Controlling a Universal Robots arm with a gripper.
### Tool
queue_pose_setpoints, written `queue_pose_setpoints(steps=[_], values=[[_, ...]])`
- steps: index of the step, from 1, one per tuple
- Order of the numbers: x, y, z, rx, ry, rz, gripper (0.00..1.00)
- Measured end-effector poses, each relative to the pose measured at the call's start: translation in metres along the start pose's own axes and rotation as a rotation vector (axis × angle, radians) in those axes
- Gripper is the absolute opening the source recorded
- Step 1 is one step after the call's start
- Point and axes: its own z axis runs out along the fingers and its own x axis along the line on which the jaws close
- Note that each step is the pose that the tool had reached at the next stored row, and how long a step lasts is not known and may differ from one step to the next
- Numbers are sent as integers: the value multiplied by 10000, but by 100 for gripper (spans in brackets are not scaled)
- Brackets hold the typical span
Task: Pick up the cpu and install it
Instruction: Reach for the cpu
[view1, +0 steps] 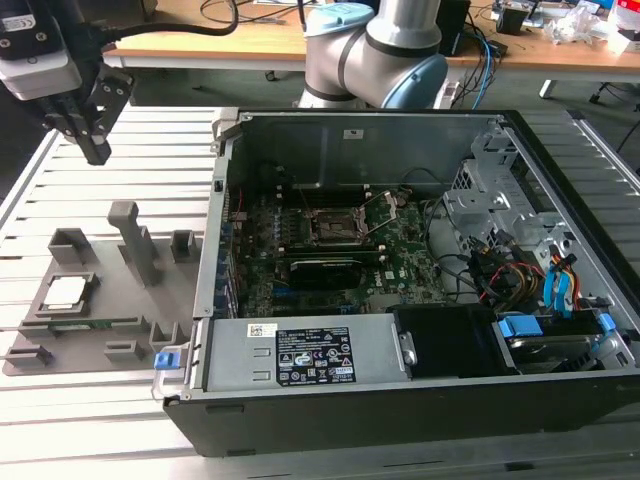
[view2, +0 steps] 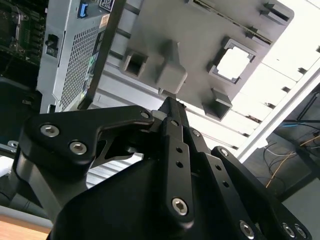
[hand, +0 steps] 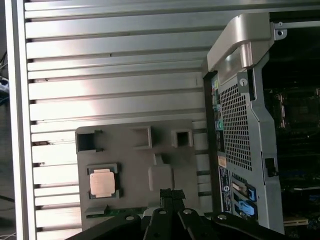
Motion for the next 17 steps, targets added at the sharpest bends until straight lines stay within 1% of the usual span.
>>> queue_pose_setpoints(steps=[4,8,13,15,17], values=[[71,-5,-2,0,0,0,11],[123,-9,-3,0,0,-1,11],[219,-17,-6,1,0,0,11],[276,-20,-7,0,0,1,11],[310,-23,-8,0,0,0,11]])
